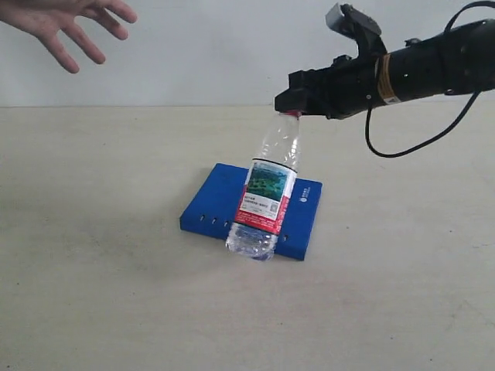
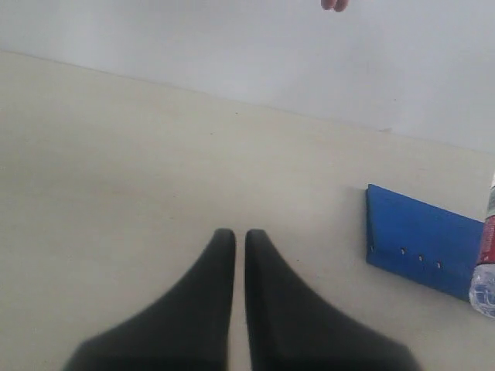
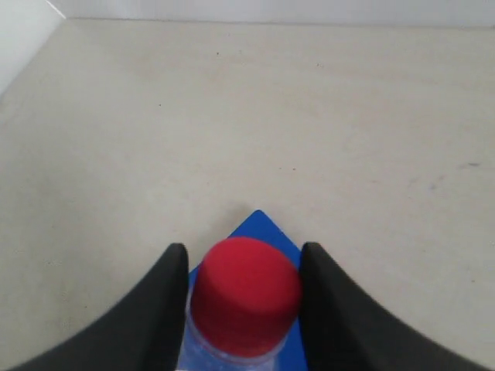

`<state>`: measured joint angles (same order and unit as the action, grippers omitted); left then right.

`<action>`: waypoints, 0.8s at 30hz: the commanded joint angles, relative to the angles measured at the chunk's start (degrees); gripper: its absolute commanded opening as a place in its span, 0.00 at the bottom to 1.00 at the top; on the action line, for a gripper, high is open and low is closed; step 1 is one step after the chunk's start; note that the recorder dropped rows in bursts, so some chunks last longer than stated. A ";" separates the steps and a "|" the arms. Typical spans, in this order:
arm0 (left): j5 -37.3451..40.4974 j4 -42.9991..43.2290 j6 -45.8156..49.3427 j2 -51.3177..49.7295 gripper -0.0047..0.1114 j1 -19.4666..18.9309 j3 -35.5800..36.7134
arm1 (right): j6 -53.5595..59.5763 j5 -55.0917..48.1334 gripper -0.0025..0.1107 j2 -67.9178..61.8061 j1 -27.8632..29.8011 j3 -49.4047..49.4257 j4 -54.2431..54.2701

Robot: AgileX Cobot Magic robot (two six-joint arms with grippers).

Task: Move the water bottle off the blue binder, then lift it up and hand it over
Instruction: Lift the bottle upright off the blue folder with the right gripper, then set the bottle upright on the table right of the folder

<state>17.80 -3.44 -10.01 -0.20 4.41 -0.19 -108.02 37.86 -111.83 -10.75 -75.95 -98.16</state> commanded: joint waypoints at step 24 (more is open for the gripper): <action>-0.24 -0.58 -0.24 0.20 0.08 0.20 0.19 | 15.41 3.64 0.02 21.20 13.94 6.22 -1.79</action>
<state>17.80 -3.44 -10.01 -0.20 4.41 -0.19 -98.87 40.77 -92.33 1.46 -72.50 -100.46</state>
